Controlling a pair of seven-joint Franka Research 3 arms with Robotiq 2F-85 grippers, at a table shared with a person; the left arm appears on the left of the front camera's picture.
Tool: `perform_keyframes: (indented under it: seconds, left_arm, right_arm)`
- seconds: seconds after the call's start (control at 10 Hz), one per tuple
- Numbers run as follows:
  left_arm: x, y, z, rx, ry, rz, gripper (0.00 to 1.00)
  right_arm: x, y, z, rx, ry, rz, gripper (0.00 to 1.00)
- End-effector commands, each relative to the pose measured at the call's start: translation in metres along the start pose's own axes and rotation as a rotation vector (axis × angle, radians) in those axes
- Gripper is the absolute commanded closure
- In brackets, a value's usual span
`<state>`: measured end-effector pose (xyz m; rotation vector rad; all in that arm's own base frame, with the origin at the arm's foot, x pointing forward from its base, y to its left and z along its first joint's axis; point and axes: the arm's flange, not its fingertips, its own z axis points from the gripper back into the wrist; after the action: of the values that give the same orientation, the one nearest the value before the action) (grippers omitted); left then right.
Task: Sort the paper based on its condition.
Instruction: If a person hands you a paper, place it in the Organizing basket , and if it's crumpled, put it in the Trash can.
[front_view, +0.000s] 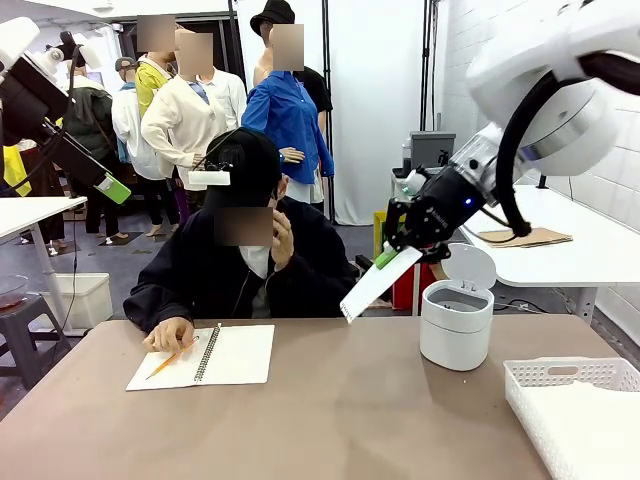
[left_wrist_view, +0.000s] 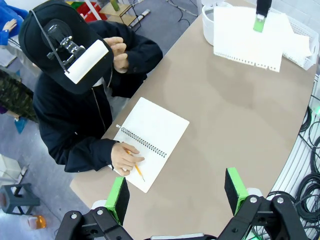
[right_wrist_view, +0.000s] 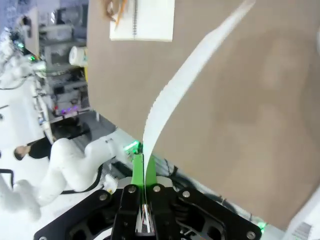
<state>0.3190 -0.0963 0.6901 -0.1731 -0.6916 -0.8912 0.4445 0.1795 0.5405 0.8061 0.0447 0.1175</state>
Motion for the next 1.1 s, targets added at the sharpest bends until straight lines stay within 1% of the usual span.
perform_keyframes:
  seconds: [0.0, 0.1, 0.2, 0.3, 0.4, 0.5, 0.6, 0.7, 0.8, 0.9, 1.0]
  left_arm:
    - [0.0, 0.0, 0.001, -0.001, -0.003, 0.0, 0.0]
    - [0.0, 0.0, 0.001, -0.001, -0.003, 0.0, 0.0]
    - [0.0, 0.0, 0.001, -0.001, -0.003, 0.0, 0.0]
    - [0.0, 0.0, 0.001, -0.001, -0.003, 0.0, 0.0]
    - [0.0, 0.0, 0.001, -0.001, -0.003, 0.0, 0.0]
    - [0.0, 0.0, 0.001, -0.001, -0.003, 0.0, 0.0]
    - [0.0, 0.0, 0.001, -0.001, -0.003, 0.0, 0.0]
    - [0.0, 0.0, 0.001, -0.001, -0.003, 0.0, 0.0]
    - [0.0, 0.0, 0.001, -0.001, -0.003, 0.0, 0.0]
    - [0.0, 0.0, 0.001, -0.001, -0.003, 0.0, 0.0]
    - [0.0, 0.0, 0.001, -0.001, -0.003, 0.0, 0.0]
  right_arm:
    - [-0.011, 0.0, 0.029, -0.014, -0.135, 0.122, 1.0]
    - [-0.02, 0.009, 0.055, -0.061, -0.2, 0.209, 1.0]
    - [-0.027, 0.014, 0.075, -0.1, -0.218, 0.238, 1.0]
    - [-0.037, 0.013, 0.089, -0.153, -0.154, 0.276, 1.0]
    - [-0.045, 0.008, 0.098, -0.232, -0.126, 0.274, 1.0]
    - [-0.051, -0.001, 0.105, -0.345, -0.123, 0.259, 1.0]
    - [-0.057, -0.011, 0.105, -0.45, -0.131, 0.306, 1.0]
    - [-0.066, -0.022, 0.106, -0.532, -0.111, 0.315, 1.0]
    - [-0.076, -0.033, 0.111, -0.594, -0.103, 0.277, 1.0]
    - [-0.087, -0.047, 0.111, -0.629, -0.115, 0.2, 1.0]
    - [-0.099, -0.064, 0.113, -0.658, -0.131, 0.16, 1.0]
